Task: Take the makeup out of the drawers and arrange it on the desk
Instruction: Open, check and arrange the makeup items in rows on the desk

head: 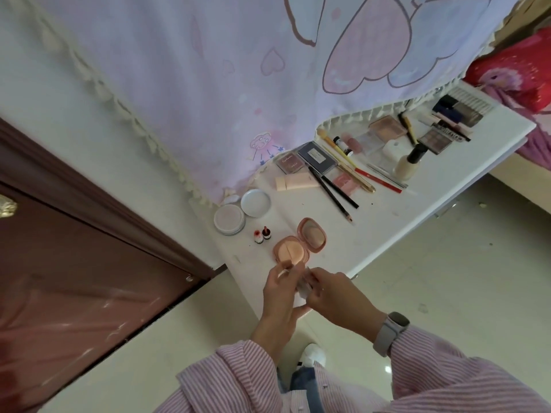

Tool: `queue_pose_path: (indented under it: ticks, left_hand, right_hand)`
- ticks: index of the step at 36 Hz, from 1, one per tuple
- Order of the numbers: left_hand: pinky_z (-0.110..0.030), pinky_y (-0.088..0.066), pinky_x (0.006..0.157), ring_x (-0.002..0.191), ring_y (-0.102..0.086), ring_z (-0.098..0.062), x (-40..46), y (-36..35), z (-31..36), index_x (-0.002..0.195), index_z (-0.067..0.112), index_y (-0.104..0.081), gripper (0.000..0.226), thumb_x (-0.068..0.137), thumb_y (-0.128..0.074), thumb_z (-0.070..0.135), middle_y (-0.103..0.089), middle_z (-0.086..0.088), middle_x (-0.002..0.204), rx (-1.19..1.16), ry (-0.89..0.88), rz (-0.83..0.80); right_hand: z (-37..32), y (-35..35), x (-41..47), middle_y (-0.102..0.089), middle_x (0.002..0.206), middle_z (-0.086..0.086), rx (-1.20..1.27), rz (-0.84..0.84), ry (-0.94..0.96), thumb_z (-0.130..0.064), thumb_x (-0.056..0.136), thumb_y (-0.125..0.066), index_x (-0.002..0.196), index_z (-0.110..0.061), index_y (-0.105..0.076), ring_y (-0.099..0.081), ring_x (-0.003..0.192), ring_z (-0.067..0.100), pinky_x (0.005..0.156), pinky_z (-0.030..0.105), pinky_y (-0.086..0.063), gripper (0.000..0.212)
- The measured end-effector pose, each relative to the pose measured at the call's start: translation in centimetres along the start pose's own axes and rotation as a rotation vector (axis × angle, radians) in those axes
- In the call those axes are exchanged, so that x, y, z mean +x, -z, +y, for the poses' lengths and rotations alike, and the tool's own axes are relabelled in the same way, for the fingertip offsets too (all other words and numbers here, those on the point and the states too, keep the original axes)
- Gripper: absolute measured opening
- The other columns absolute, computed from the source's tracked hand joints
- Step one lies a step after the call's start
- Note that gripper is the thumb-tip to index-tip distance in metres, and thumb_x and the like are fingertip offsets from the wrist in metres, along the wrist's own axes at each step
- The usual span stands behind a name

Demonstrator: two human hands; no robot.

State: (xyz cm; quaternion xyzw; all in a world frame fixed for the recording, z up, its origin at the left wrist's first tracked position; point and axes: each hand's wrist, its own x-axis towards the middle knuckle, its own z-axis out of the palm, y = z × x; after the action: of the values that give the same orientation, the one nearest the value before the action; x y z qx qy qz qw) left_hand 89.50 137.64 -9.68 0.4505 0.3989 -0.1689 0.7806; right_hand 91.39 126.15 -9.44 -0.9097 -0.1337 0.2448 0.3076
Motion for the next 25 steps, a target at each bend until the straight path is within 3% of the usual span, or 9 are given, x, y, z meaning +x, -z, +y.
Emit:
queue_pose_path:
  ticks: [2, 6, 10, 18, 22, 25]
  left_hand:
    - [-0.039, -0.056, 0.067, 0.101, -0.061, -0.021, 0.2, 0.6, 0.1, 0.112, 0.023, -0.059, 0.028, 0.085, -0.067, 0.022, -0.064, -0.007, 0.111, 0.003, 0.011, 0.006]
    - [-0.034, -0.056, 0.059, 0.102, -0.06, -0.021, 0.5, 2.0, 0.6, 0.114, 0.021, -0.06, 0.031, 0.084, -0.067, 0.019, -0.064, -0.009, 0.11, 0.012, 0.016, -0.015]
    - [-0.033, -0.056, 0.056, 0.101, -0.06, -0.022, 1.0, 3.4, 0.9, 0.111, 0.018, -0.06, 0.029, 0.083, -0.068, 0.016, -0.064, -0.01, 0.109, -0.014, 0.048, -0.035]
    - [-0.053, -0.052, 0.082, 0.11, -0.055, -0.028, 2.4, 6.1, 0.7, 0.115, 0.021, -0.057, 0.033, 0.084, -0.067, 0.016, -0.06, -0.01, 0.117, 0.02, 0.088, -0.097]
    - [-0.053, -0.051, 0.082, 0.11, -0.057, -0.03, 2.6, 6.7, 1.2, 0.119, 0.018, -0.055, 0.035, 0.086, -0.065, 0.015, -0.06, -0.012, 0.116, -0.022, 0.104, -0.172]
    - [-0.057, -0.048, 0.087, 0.113, -0.055, -0.032, 3.1, 7.4, 1.3, 0.125, 0.018, -0.051, 0.04, 0.087, -0.063, 0.019, -0.057, -0.012, 0.121, -0.016, 0.123, -0.237]
  right_hand:
    - [-0.3, -0.9, 0.3, -0.063, 0.078, 0.004, -0.038, 0.009, -0.033, -0.023, 0.087, -0.05, 0.104, -0.012, -0.054, -0.052, 0.061, 0.017, 0.055, 0.022, -0.038, 0.021]
    - [-1.2, -2.2, 0.7, -0.064, 0.082, 0.005, -0.064, 0.005, -0.079, -0.021, 0.085, -0.049, 0.106, -0.011, -0.052, -0.055, 0.067, 0.021, 0.061, 0.029, -0.044, 0.024]
    - [-2.2, -3.2, 1.1, -0.059, 0.081, 0.003, -0.093, -0.011, -0.095, -0.02, 0.085, -0.05, 0.107, -0.01, -0.051, -0.052, 0.067, 0.019, 0.055, 0.021, -0.036, 0.024]
    - [-3.6, -4.8, 1.3, -0.06, 0.085, 0.004, -0.092, -0.026, -0.143, -0.019, 0.087, -0.049, 0.108, -0.011, -0.05, -0.053, 0.069, 0.018, 0.057, 0.021, -0.038, 0.022]
    - [-3.5, -4.5, 1.3, -0.065, 0.087, 0.003, -0.042, -0.031, -0.139, -0.024, 0.087, -0.05, 0.105, -0.014, -0.053, -0.06, 0.074, 0.02, 0.07, 0.033, -0.051, 0.021]
    - [-3.4, -4.0, 1.2, -0.068, 0.093, 0.002, 0.03, -0.061, -0.105, -0.027, 0.089, -0.049, 0.103, -0.015, -0.058, -0.064, 0.086, 0.02, 0.078, 0.037, -0.053, 0.02]
